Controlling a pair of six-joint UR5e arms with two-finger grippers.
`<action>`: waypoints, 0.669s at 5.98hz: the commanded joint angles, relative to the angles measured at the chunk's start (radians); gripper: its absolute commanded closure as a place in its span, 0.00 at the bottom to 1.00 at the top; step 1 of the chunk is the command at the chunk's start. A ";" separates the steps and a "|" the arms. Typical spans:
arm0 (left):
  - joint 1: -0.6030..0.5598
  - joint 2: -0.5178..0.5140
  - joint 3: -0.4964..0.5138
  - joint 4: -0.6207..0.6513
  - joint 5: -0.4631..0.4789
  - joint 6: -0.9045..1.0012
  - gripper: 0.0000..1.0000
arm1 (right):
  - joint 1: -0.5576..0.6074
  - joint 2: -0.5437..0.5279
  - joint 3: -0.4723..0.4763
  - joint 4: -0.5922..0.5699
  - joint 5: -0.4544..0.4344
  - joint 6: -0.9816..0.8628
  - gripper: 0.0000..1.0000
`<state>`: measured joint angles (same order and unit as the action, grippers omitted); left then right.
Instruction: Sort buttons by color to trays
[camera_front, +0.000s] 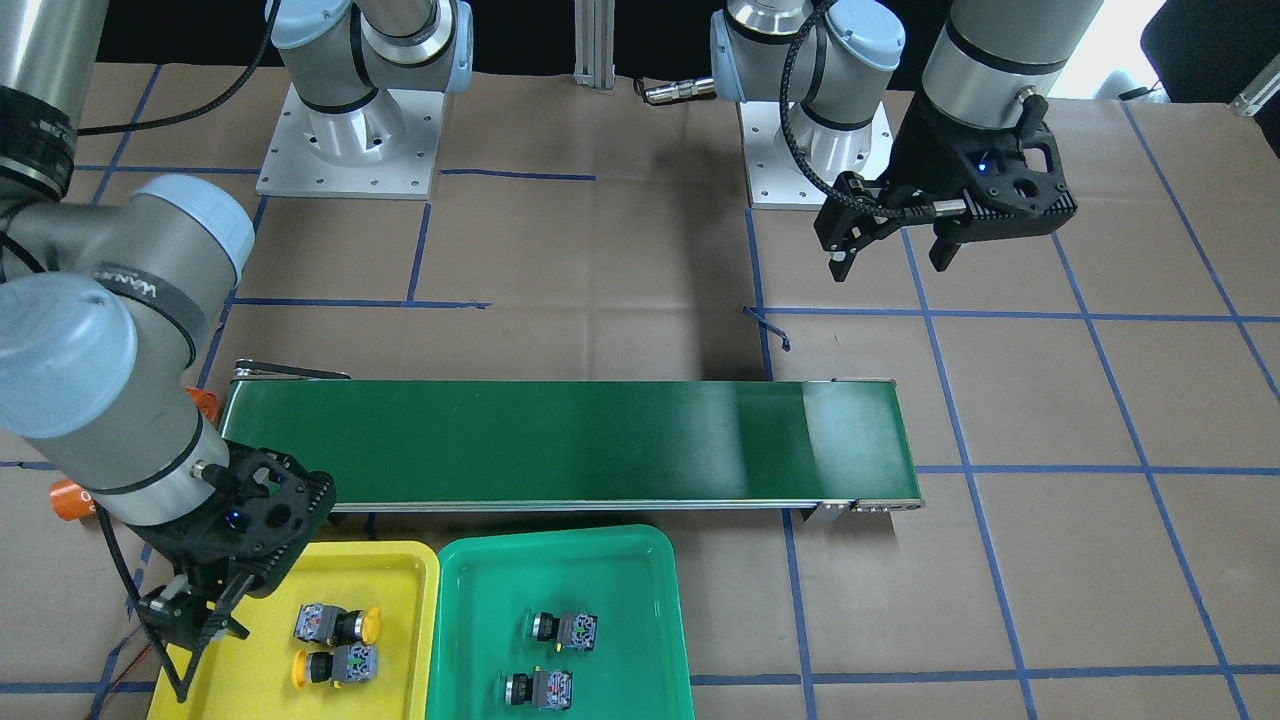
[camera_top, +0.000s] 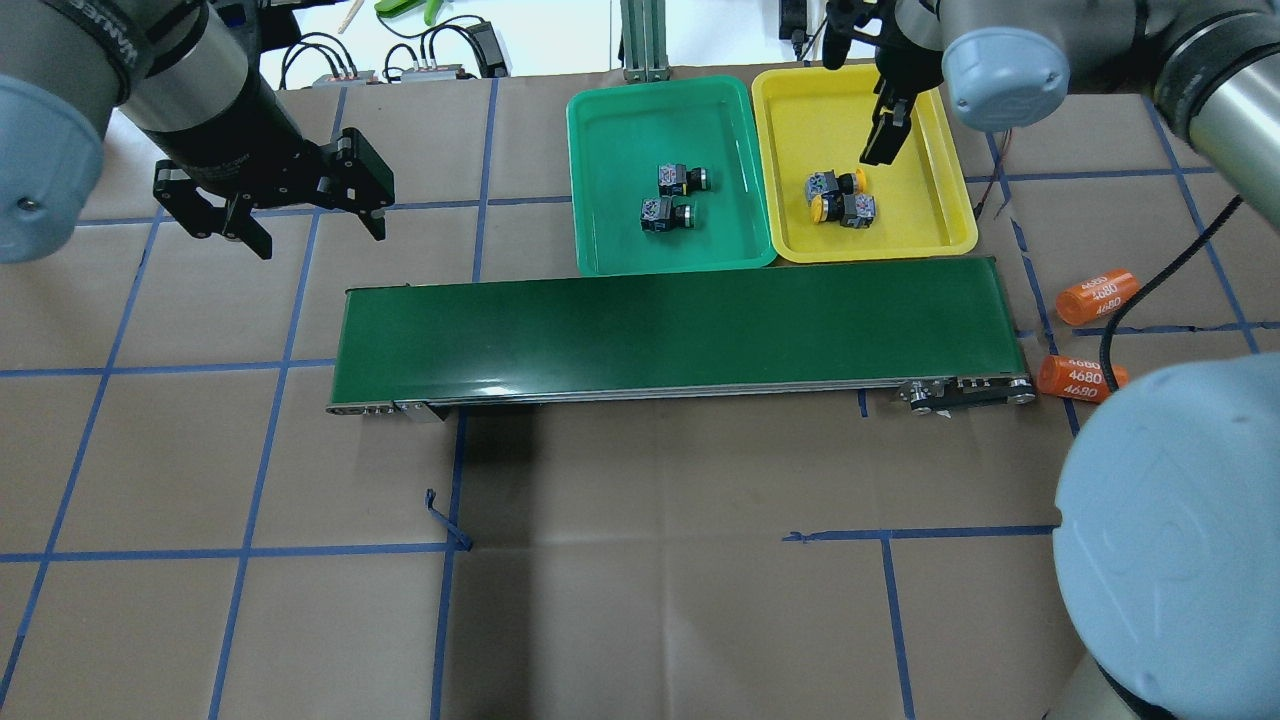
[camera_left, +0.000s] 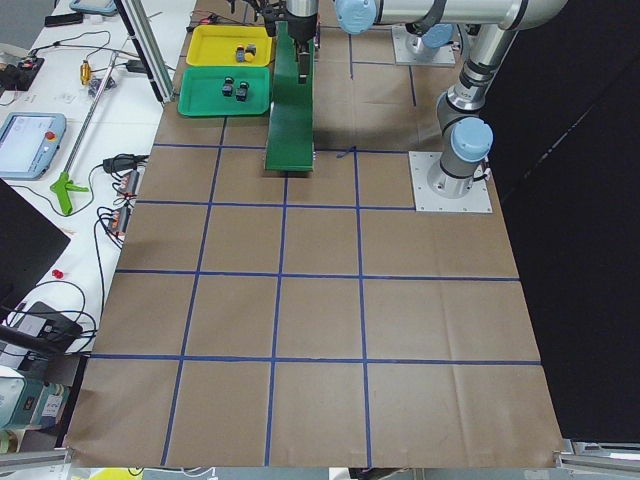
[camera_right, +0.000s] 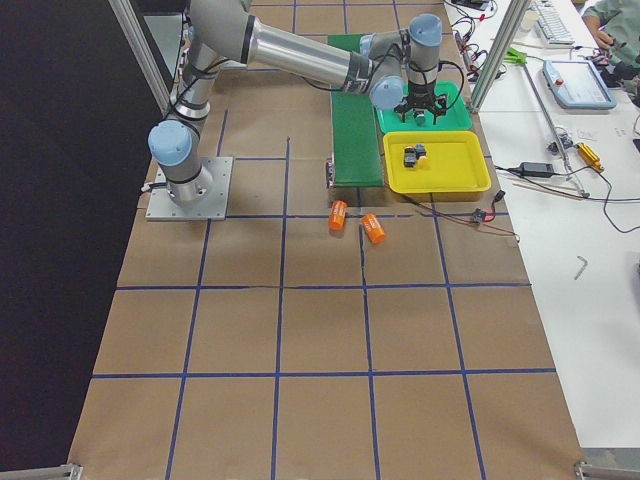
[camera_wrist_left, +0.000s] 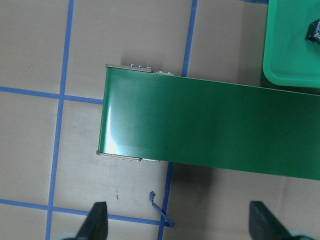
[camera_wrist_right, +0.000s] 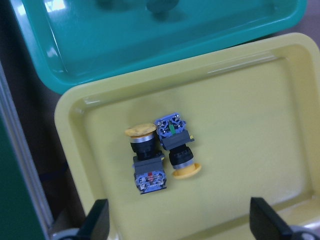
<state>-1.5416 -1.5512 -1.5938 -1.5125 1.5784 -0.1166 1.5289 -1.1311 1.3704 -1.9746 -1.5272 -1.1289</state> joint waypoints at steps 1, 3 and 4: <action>0.000 0.000 0.000 0.000 0.000 0.000 0.01 | 0.000 -0.143 -0.001 0.201 -0.074 0.503 0.00; 0.000 0.000 0.000 0.000 0.000 0.000 0.01 | 0.000 -0.257 0.001 0.364 -0.079 0.787 0.00; 0.001 0.000 0.002 0.002 0.000 0.000 0.01 | 0.002 -0.303 -0.013 0.536 -0.067 0.958 0.00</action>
<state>-1.5412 -1.5510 -1.5934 -1.5120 1.5785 -0.1166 1.5299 -1.3842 1.3670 -1.5898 -1.6010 -0.3359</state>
